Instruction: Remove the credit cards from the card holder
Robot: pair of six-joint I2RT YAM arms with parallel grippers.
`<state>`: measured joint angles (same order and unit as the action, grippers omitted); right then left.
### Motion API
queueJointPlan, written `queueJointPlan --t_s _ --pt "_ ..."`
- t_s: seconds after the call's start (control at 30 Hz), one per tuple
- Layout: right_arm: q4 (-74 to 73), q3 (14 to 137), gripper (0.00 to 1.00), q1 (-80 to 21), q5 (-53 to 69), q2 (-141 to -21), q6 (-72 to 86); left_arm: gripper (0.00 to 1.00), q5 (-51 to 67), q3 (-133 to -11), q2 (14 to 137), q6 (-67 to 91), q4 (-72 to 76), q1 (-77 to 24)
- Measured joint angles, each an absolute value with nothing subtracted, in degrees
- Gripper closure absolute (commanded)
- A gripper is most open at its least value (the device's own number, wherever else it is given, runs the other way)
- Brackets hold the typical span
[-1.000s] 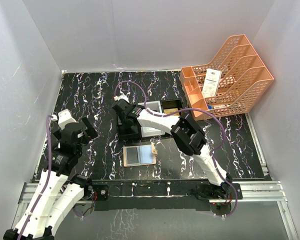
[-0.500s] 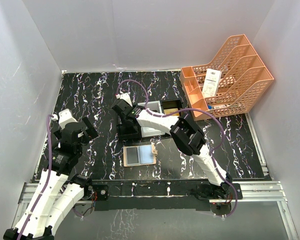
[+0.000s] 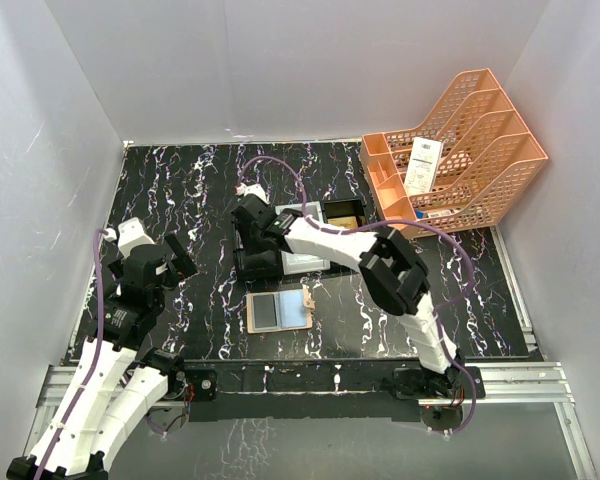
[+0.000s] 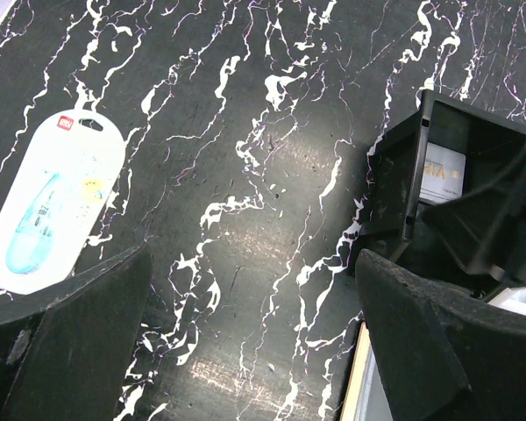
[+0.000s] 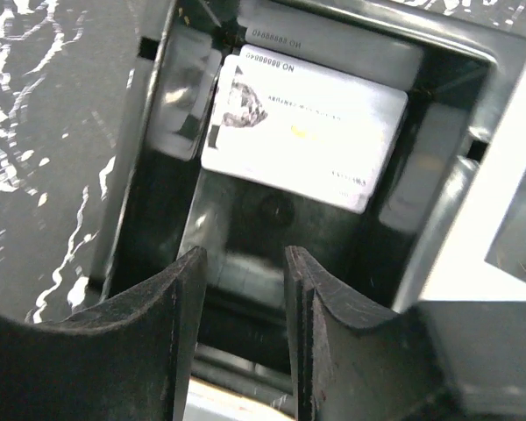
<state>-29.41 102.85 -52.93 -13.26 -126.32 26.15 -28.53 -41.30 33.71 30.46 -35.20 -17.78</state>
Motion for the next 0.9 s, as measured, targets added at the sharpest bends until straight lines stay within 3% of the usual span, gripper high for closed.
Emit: queueJointPlan --t_s 0.37,0.47,0.6,0.63,0.67,0.7,0.9 --pt "-22.4 81.4 0.47 -53.2 -9.8 -103.0 32.0 0.01 -26.7 -41.3 34.0 29.9 -34.7 -17.8" --pt "-20.0 73.1 0.35 -53.2 -8.6 -97.2 35.2 0.01 -25.7 -41.3 34.5 29.6 -34.4 -17.8" --pt "-17.6 64.4 0.31 -53.2 -8.7 -91.4 38.7 0.01 -24.4 -41.3 35.7 29.2 -33.8 -17.8" --pt "-17.5 62.8 0.28 -53.2 -9.0 -90.2 39.5 0.01 -24.0 -41.3 36.1 29.1 -33.6 -17.8" --pt "-17.5 61.6 0.10 -53.2 -9.2 -89.3 40.3 0.01 -23.6 -41.3 36.4 28.9 -33.4 -17.8" --pt "-17.3 60.6 0.03 -53.2 -9.5 -88.4 41.5 0.01 -23.1 -41.3 36.8 28.8 -33.3 -17.8" --pt "-13.3 53.6 0.02 -52.4 -8.2 -83.5 50.3 0.01 -20.3 -41.3 38.9 27.8 -32.5 -17.8"
